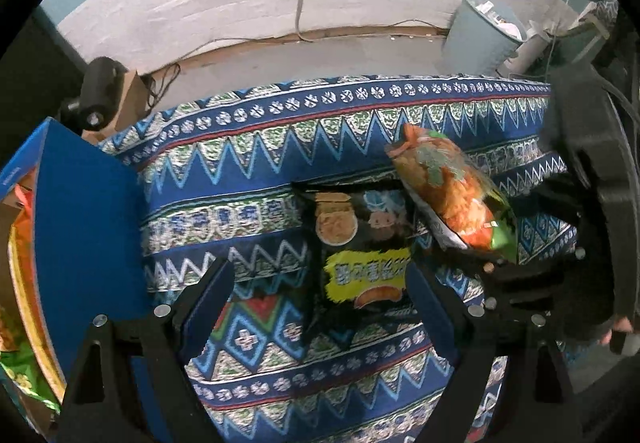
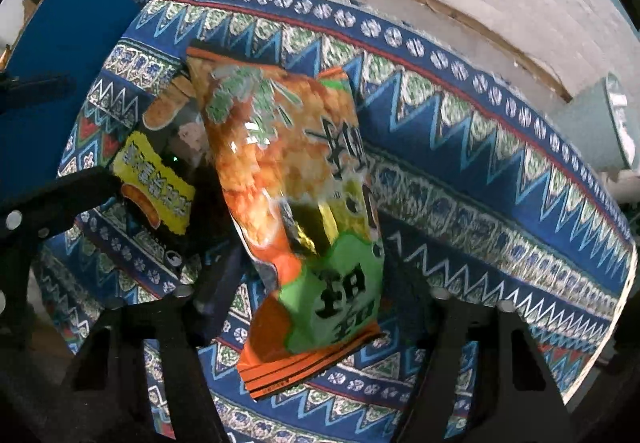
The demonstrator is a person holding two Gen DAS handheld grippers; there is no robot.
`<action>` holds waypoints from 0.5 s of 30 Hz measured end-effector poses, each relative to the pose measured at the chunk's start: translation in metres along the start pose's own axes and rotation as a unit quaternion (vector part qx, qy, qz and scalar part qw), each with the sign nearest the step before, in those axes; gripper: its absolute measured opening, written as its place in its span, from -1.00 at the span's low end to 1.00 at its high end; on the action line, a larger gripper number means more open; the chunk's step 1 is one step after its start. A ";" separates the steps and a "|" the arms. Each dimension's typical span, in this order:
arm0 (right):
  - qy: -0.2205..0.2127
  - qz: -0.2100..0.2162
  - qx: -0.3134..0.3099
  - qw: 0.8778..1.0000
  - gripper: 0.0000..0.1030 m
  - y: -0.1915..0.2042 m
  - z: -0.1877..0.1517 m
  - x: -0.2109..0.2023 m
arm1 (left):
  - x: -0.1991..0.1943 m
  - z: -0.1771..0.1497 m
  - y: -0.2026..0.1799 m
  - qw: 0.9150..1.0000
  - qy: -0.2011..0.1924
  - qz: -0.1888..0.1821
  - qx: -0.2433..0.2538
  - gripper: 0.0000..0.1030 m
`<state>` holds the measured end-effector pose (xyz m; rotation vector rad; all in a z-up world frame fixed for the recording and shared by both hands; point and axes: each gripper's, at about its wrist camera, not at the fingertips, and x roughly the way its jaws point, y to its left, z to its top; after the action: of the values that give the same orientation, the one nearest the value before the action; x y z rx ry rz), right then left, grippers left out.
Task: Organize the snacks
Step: 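Grasp the orange-green puffed snack bag with the right tool while the left tool grasps the black noodle packet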
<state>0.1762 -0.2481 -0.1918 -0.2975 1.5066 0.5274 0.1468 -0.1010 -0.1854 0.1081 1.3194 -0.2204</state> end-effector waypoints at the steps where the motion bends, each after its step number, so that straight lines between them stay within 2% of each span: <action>1: 0.002 0.001 0.001 1.000 0.02 -0.001 -0.003 0.000 | 0.003 0.001 -0.001 1.000 0.002 -0.002 -0.003 0.72; 2: 0.002 0.002 0.001 1.000 -0.11 -0.005 -0.006 0.000 | 0.007 0.003 -0.002 1.000 0.005 -0.005 -0.007 0.72; 8: -0.002 -0.005 0.025 1.000 -0.14 -0.020 -0.023 -0.008 | 0.020 0.006 -0.014 1.000 0.011 -0.007 -0.005 0.72; 15: -0.017 -0.009 0.053 0.998 -0.14 -0.034 -0.037 -0.021 | 0.042 0.006 -0.029 0.999 0.022 0.028 0.013 0.72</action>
<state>0.1620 -0.2985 -0.1778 -0.2183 1.4926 0.4350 0.1555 -0.1348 -0.2231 0.1728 1.3548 -0.1883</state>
